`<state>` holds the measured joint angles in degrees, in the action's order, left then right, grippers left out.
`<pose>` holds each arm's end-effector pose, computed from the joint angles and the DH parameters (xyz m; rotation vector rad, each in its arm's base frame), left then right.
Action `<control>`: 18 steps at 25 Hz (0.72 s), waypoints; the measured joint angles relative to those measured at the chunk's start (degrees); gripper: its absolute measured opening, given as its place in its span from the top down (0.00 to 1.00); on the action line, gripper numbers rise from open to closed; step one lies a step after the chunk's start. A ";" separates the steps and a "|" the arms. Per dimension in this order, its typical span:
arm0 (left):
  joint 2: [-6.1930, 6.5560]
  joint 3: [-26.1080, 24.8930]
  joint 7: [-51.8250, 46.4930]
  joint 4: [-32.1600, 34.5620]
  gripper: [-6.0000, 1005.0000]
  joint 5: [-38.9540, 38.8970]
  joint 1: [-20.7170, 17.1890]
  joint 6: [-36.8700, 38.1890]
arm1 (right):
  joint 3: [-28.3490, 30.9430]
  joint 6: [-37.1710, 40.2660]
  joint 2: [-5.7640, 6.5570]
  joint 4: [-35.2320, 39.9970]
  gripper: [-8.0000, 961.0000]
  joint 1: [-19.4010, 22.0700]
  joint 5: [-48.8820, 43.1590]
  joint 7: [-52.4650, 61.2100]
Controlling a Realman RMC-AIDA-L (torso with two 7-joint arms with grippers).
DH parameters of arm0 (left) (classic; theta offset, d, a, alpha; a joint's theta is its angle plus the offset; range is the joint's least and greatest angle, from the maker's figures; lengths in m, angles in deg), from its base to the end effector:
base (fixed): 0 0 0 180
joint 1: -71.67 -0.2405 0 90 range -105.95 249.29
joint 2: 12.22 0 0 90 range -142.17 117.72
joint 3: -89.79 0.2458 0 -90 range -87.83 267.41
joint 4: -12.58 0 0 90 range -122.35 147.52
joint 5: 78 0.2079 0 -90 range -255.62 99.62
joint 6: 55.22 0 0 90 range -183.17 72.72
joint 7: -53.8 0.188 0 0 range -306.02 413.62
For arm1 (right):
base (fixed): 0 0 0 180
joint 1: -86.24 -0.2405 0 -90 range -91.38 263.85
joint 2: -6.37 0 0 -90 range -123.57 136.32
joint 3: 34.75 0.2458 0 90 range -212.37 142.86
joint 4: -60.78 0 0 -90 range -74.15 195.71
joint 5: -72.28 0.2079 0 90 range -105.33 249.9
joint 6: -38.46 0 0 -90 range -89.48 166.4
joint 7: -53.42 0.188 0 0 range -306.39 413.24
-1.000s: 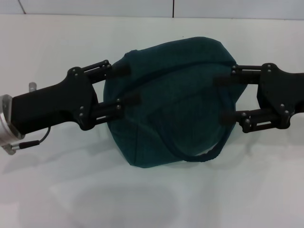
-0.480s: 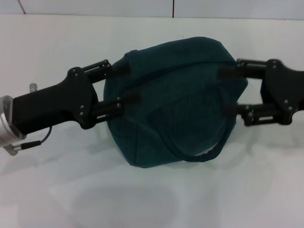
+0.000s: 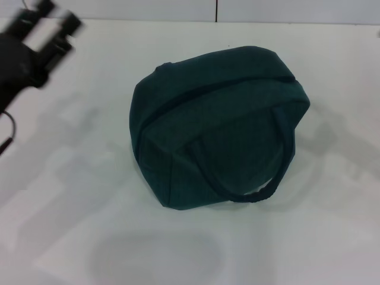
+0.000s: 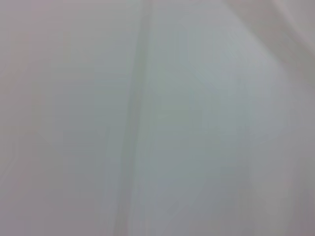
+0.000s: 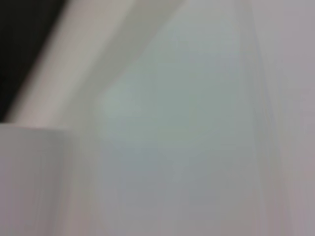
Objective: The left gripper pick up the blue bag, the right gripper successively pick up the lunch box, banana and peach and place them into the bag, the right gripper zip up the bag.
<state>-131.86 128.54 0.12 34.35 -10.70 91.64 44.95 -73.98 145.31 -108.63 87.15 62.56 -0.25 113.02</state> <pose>-0.2361 0.3147 0.0478 -1.9220 -0.3652 -1.4102 0.2081 0.3169 0.0721 -2.1410 0.1859 1.4616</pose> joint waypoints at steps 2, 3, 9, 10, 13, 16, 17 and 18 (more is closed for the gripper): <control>0.00 -2.68 4.62 -3.39 0.32 -2.80 0.00 -1.08 | 5.65 -1.52 -0.03 -4.61 0.16 1.48 0.70 -6.03; 0.00 -3.58 6.58 -4.62 0.32 -3.88 -0.04 -1.56 | 8.32 -2.29 -0.12 -6.53 0.16 2.14 0.73 -8.76; -0.06 -5.22 17.62 -11.84 0.33 -13.07 0.16 -3.16 | 17.28 -3.66 -0.30 -15.33 0.16 4.88 0.80 -23.32; -0.10 -5.24 19.16 -12.93 0.33 -14.38 0.23 -3.18 | 18.22 -3.66 -0.32 -16.19 0.16 5.10 0.81 -24.62; -0.18 -5.24 22.51 -15.13 0.32 -16.30 0.51 -3.20 | 21.49 -3.35 -0.36 -19.84 0.16 5.55 0.93 -28.57; -0.23 -5.07 26.47 -17.15 0.32 -16.59 0.91 -3.23 | 22.17 -3.13 -0.42 -23.21 0.16 5.70 1.95 -34.35; -0.30 -4.97 27.19 -17.54 0.32 -16.58 0.91 -3.23 | 22.20 -3.10 -0.45 -24.04 0.16 5.73 2.27 -35.85; -0.38 -4.97 27.47 -17.90 0.32 -16.58 0.90 -3.23 | 22.28 -2.97 -0.47 -25.00 0.16 5.75 2.69 -37.36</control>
<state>-132.24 123.57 27.59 16.45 -27.28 92.54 41.72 -51.70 142.34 -109.10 62.15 68.32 2.44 75.66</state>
